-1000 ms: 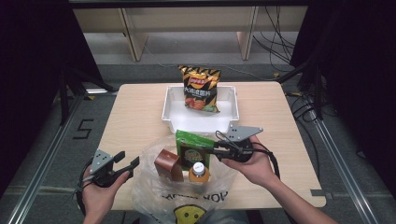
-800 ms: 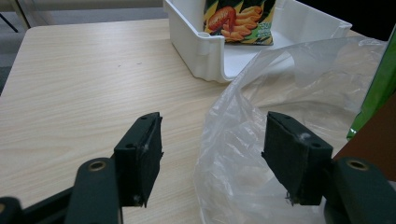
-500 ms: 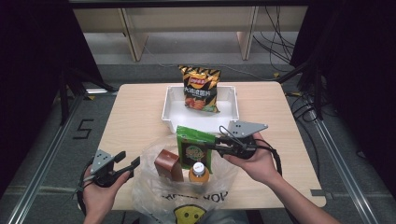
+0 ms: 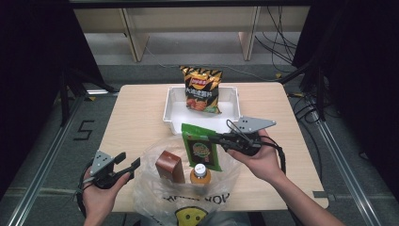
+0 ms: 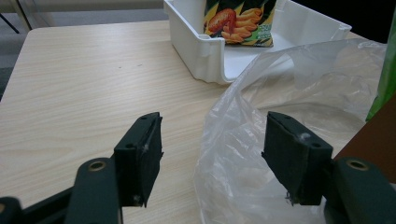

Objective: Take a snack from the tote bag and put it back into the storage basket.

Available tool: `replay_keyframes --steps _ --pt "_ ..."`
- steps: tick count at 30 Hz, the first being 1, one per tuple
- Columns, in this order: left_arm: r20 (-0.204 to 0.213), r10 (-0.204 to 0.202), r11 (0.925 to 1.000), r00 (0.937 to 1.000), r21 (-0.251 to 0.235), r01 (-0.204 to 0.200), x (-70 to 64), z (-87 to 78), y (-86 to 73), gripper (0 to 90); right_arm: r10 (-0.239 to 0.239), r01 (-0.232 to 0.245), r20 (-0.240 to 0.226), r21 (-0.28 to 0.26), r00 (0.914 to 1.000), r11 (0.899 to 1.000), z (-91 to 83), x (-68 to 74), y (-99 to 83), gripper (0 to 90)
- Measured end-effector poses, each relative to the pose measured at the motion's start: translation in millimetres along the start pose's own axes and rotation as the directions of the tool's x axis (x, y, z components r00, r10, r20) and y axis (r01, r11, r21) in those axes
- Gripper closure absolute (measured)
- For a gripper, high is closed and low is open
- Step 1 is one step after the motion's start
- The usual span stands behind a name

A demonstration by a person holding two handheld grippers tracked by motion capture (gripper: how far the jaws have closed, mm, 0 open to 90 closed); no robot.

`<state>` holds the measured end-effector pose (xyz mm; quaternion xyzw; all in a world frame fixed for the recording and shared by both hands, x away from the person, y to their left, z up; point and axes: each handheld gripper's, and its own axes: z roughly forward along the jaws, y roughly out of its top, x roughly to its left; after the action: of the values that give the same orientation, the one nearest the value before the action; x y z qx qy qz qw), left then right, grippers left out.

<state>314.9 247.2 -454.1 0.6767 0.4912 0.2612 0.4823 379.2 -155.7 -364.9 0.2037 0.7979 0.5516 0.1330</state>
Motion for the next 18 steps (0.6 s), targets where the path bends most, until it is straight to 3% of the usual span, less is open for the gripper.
replay_keyframes --steps 2,3,9,11,13,14,17,18 --pt "-0.003 -0.002 1.0 1.0 0.001 0.002 0.1 -0.4 0.0 36.8 0.002 -0.002 0.015 -0.005 0.9999 1.0 1.8 0.2 0.1 88.2" --pt "-0.004 -0.002 1.0 1.0 0.001 0.002 0.3 -0.4 0.0 36.7 0.012 -0.012 -0.005 0.008 0.9999 1.0 1.7 -1.0 0.4 88.4" --pt "0.0 -0.004 1.0 1.0 0.0 0.004 0.0 0.4 -0.3 36.8 0.015 -0.015 -0.001 0.0 0.9999 1.0 3.9 -2.7 2.0 89.5" --pt "-0.002 -0.004 1.0 1.0 0.001 0.004 0.0 0.2 -0.3 36.7 0.033 -0.033 -0.03 0.0 0.999 0.999 6.3 -2.5 2.0 89.7" --pt "0.0 -0.003 1.0 1.0 0.001 0.003 0.2 0.1 -0.3 36.7 0.015 -0.015 -0.01 -0.002 0.9998 1.0 6.5 -4.3 1.9 89.9" --pt "0.0 -0.003 1.0 1.0 0.001 0.003 0.2 0.1 -0.4 36.7 0.039 -0.039 -0.011 0.0 0.9992 0.999 6.8 -3.6 1.9 89.9" --pt "-0.001 -0.002 1.0 1.0 0.007 0.002 0.2 0.2 -0.6 36.7 0.023 -0.023 0.009 -0.016 0.9997 1.0 7.1 -6.5 3.1 90.0" --pt "0.002 -0.002 1.0 1.0 0.006 0.002 0.2 0.7 -0.8 36.7 0.057 -0.057 0.003 0.002 0.9984 0.998 6.2 -5.7 4.0 90.0"
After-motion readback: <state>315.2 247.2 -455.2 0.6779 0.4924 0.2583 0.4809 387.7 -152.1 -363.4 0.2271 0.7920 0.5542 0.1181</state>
